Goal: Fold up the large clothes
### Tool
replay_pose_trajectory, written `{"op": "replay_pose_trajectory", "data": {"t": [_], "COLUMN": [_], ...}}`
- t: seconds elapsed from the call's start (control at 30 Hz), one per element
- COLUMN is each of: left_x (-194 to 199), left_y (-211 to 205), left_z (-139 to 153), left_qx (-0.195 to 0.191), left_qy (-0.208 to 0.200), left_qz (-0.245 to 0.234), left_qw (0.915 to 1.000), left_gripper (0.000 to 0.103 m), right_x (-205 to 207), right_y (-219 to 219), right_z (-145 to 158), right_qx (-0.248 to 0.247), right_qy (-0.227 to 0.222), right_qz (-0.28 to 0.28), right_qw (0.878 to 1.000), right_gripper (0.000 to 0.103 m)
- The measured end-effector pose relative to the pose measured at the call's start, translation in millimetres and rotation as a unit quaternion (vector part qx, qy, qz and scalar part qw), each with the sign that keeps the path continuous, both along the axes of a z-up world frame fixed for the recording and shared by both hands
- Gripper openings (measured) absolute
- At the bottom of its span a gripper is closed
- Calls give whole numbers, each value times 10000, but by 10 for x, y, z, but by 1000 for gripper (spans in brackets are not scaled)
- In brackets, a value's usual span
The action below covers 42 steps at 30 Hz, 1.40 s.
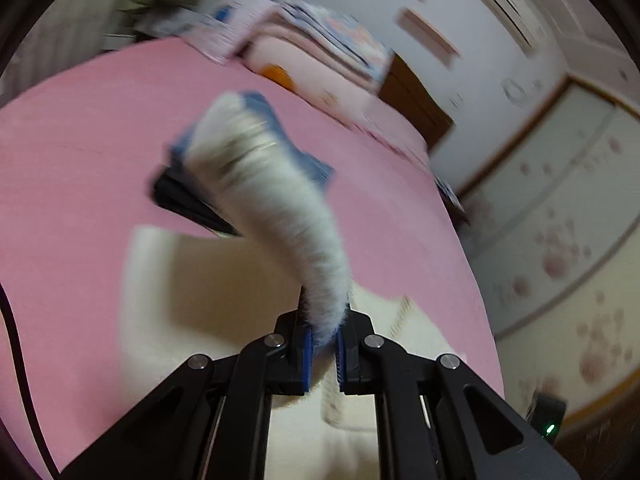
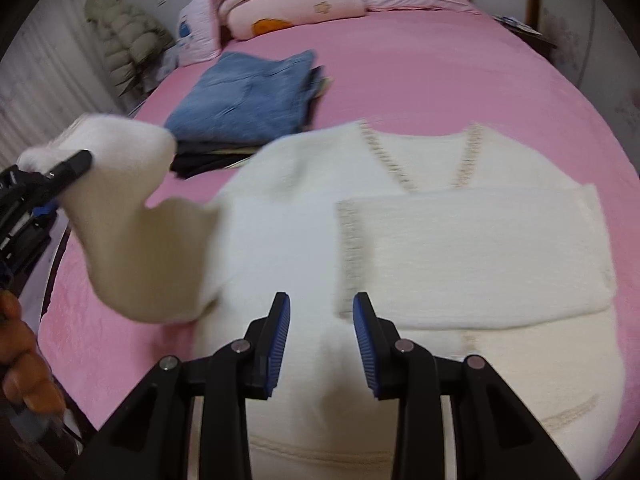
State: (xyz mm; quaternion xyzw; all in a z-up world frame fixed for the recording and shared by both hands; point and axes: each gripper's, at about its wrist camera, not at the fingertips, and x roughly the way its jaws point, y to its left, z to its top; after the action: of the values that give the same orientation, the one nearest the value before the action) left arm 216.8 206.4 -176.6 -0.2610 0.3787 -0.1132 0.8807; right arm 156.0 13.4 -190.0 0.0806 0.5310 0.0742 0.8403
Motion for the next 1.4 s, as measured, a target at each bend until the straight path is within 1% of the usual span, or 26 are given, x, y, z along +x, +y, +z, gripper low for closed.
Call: {"op": "replay_pose_trajectory", "data": {"t": [0.07,0.1,0.17,0.2,0.27,0.3,0.37,0.4,0.43,0.47,0.5,0.57,0.6,0.63,0.7,0.73,0.8,0.83,0.87,0.9,0.93,1.03,1.1,1.2,1.3,1.4], "left_x": [106,180,251,285,333,338,383,347,358,365,326,125,58,-40,-178,-182,-290,-333,-397,-449,-488,-589,-644,-647,-600,-524], "left_y": [-422,-684,-1044,-1244,-1460,-1561,-1660,-1688,-1690,-1674,-1643,-1497,-1456,-1432,-1351,-1379,-1300,-1283,-1212,-1114,-1042,-780,-540,-314,-178,-97], "left_z": [-186,-343,-643,-859,-1116,-1242,-1345,-1348,-1327,-1286,-1266,-1207,-1140,-1083,-953,-891,-820,-802,-781,-776,-758,-834,-940,-1083,-1185,-1253], "left_qx": [179,292,504,603,766,932,1206,1305,1310,1263,1191,1093,1057,1041,1046,1051,1087,1116,1148,1197,1242,1435,1554,1620,1656,1692], "left_qy": [165,303,660,953,1300,1489,1626,1633,1608,1589,1598,1603,1553,1509,1471,1474,1511,1530,1556,1602,1639,1777,1953,2070,2065,1988], "left_qz": [-407,-685,-1028,-1247,-1424,-1477,-1488,-1491,-1484,-1477,-1476,-1427,-1393,-1385,-1373,-1365,-1282,-1214,-1132,-1019,-926,-525,-233,102,337,507], "left_qw": [9989,9968,9912,9858,9782,9733,9679,9665,9669,9680,9688,9706,9723,9732,9739,9740,9741,9744,9746,9745,9742,9721,9681,9648,9637,9640], "left_gripper": [7,7,7,7,7,10,13,14,14,20,32,44,48,49,50,50,50,50,50,50,50,50,50,50,50,50], "right_x": [-10,-19,-22,-32,-59,-58,-66,-56,-52,-45,-25,29,50,82,140,171,220,254,272,291,314,383,452,544,623,688], "right_y": [-297,-466,-705,-847,-1028,-1110,-1243,-1277,-1322,-1357,-1388,-1432,-1430,-1433,-1429,-1420,-1399,-1371,-1354,-1342,-1325,-1283,-1259,-1231,-1200,-1176], "right_z": [24,23,-3,-38,-104,-143,-227,-257,-300,-323,-352,-400,-409,-416,-416,-412,-406,-406,-410,-422,-447,-588,-737,-916,-1052,-1143], "right_qx": [-83,-120,-178,-195,-217,-223,-203,-169,-96,-12,92,297,362,433,571,666,812,868,900,931,986,1167,1240,1382,1437,1601], "right_qy": [-25,-24,18,67,144,187,283,332,397,446,491,567,589,602,618,631,642,638,642,652,672,842,1012,1151,1242,1200], "right_qz": [-184,-289,-434,-516,-609,-645,-681,-688,-700,-703,-692,-641,-614,-592,-548,-516,-478,-445,-417,-390,-359,-254,-259,-237,-227,-162], "right_qw": [9998,9995,9989,9985,9978,9975,9971,9969,9967,9965,9964,9959,9957,9955,9949,9944,9935,9932,9930,9928,9922,9893,9868,9834,9815,9796], "right_gripper": [33,33,33,33,33,33,33,33,33,33,33,33,33,33,33,33,34,38,40,45,48,48,48,48,48,48]}}
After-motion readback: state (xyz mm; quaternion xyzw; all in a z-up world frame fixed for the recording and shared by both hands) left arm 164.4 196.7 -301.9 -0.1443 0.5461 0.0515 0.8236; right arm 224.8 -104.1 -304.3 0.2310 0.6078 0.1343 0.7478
